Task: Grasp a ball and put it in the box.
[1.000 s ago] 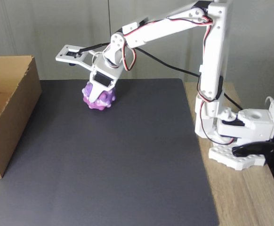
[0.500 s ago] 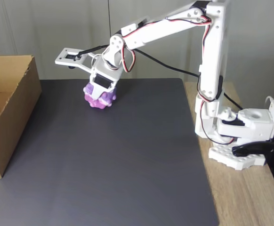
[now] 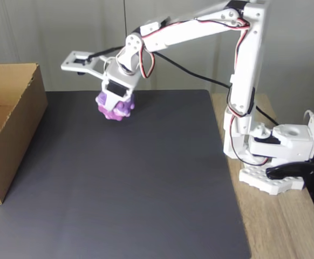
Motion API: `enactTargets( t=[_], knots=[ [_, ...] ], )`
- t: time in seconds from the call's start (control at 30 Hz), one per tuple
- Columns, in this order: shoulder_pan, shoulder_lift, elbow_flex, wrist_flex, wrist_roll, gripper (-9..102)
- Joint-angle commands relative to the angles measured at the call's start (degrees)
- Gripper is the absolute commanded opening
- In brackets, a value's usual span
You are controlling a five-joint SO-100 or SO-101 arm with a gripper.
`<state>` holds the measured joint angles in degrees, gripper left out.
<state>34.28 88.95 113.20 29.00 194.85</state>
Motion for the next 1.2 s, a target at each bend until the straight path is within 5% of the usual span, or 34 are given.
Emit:
enactTargets(
  t=[0.0,0.53,1.17],
  knots=[
    [-0.9,3.9,-4.3,1.6,-0.4,0],
    [-8.3,6.6,-31.0,14.9,-1.6,0],
    [-19.4,-23.9,-83.6,21.2,-2.0,0]
  ],
)
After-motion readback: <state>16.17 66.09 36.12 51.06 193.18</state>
